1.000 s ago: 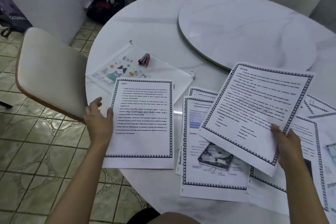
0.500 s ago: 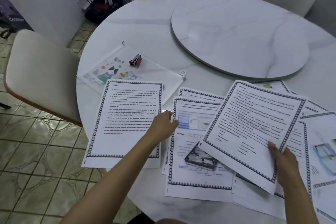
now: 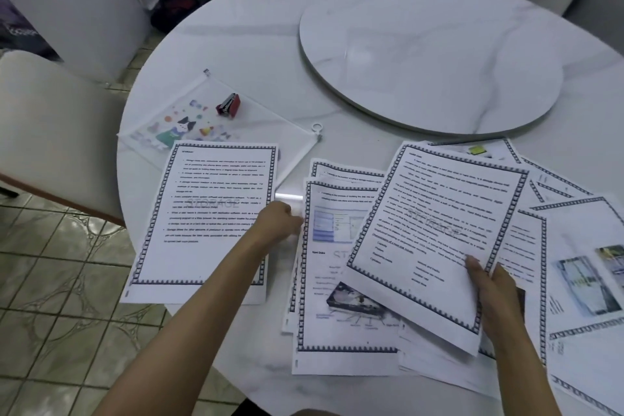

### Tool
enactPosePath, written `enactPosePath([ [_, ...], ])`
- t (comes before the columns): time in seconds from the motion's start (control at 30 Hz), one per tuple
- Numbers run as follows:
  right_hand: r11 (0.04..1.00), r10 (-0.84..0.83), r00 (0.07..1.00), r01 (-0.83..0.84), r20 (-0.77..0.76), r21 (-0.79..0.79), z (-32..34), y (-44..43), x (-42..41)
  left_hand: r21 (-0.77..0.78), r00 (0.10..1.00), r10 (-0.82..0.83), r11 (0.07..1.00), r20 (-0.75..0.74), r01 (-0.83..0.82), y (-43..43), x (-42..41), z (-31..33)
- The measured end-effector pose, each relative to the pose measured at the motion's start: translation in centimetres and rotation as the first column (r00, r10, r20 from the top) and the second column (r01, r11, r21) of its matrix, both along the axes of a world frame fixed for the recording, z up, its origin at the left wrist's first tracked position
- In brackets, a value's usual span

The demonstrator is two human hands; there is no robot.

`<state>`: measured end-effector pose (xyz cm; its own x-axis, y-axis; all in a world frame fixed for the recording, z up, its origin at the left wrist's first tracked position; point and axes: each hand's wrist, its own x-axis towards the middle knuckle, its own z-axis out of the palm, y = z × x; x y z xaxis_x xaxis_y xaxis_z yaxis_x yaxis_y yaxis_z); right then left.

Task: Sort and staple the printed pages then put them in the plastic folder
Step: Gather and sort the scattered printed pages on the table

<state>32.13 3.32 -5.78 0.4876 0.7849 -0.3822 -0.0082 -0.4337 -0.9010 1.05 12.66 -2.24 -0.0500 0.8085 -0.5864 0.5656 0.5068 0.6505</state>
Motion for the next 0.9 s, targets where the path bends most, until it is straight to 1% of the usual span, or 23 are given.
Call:
enactPosePath([
  [0.17,1.0,0.021,1.0,-0.021,-0.017,-0.005,-0.1,0.0,0.5,0.027,0.994,0.02,0.999,0.108,-0.023,-0.7,0.4,0.0],
  [0.27,1.0,0.031,0.999,-0.031,-0.021,0.0,-0.1,-0.1,0.6,0.08,0.989,0.087,0.992,0.117,-0.097,-1.1,0.5,-0.3],
  [0.4,1.0,0.025,1.0,-0.025,-0.016,0.004,-0.2,-0.3,0.7,0.132,0.975,0.144,0.977,0.17,-0.167,-1.3,0.8,-0.1],
  [0.53,1.0,0.019,1.0,-0.019,-0.005,0.007,-0.2,-0.4,0.8,0.138,0.943,0.21,0.958,0.257,-0.251,-1.2,0.2,0.8],
  [0.67,1.0,0.017,1.0,-0.017,0.015,0.01,-0.1,-0.4,0.7,0.152,0.884,0.248,0.932,0.396,-0.329,-1.1,-1.9,2.0],
  [0.7,1.0,0.018,1.0,-0.018,0.017,0.009,-0.1,-0.4,0.7,0.169,0.879,0.25,0.925,0.405,-0.341,-1.1,-2.5,2.1],
  [0.8,1.0,0.005,0.999,-0.005,0.038,-0.002,-0.1,-0.4,0.7,0.242,0.89,0.269,0.897,0.368,-0.37,-1.0,-4.3,2.5],
  [0.9,1.0,-0.012,0.998,0.012,0.065,-0.002,0.1,-0.2,0.7,0.274,0.861,0.306,0.859,0.406,-0.434,-1.0,-5.7,2.8],
])
